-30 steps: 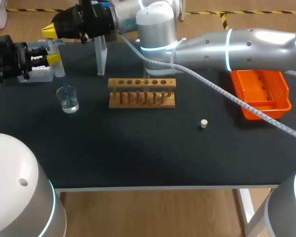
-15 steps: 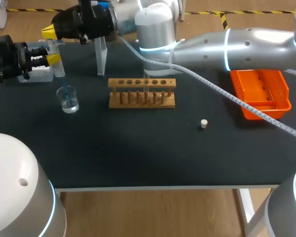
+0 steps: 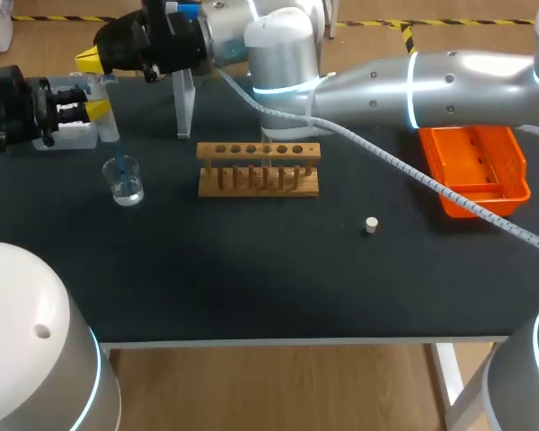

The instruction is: Invert the test tube, pick up the pipette, mount the tip to pipette, aspirate from beaker and dispense into the tube, eject the tip, return the pipette, and cap with the stopper.

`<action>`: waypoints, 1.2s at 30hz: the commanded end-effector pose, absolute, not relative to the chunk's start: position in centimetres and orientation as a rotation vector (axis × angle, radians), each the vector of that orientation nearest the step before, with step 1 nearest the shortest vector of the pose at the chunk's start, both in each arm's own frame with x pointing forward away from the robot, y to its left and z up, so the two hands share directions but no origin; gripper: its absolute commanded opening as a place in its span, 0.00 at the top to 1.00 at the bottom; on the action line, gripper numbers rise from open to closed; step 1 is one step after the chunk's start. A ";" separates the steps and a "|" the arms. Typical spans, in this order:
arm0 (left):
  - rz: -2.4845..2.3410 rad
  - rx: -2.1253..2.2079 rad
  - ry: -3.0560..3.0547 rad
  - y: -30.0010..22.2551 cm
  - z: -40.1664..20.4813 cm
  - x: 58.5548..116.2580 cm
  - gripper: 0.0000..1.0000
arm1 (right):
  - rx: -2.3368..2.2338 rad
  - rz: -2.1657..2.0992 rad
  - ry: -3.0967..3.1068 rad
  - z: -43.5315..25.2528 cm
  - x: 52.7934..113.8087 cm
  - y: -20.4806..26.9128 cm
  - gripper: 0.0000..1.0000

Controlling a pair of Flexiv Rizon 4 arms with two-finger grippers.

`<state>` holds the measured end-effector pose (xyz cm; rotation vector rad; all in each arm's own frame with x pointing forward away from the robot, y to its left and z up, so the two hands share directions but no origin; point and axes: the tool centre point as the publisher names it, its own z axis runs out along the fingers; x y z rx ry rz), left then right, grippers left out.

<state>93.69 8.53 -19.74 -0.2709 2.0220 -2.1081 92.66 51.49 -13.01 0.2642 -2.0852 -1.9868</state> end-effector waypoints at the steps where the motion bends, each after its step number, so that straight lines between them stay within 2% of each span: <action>1: -2.111 -0.267 2.021 8.6 -19.5 93.8 1.00 | 0.263 -1.988 -2.080 -13.8 92.8 51.5 1.00; 22: -2.111 -0.267 2.021 8.6 -19.5 93.8 1.00 | 0.214 -1.964 -2.074 -16.1 92.6 51.3 1.00; 36: -2.111 -0.267 2.021 8.6 -19.5 93.8 1.00 | 0.333 -2.055 -2.058 -10.1 92.4 50.3 1.00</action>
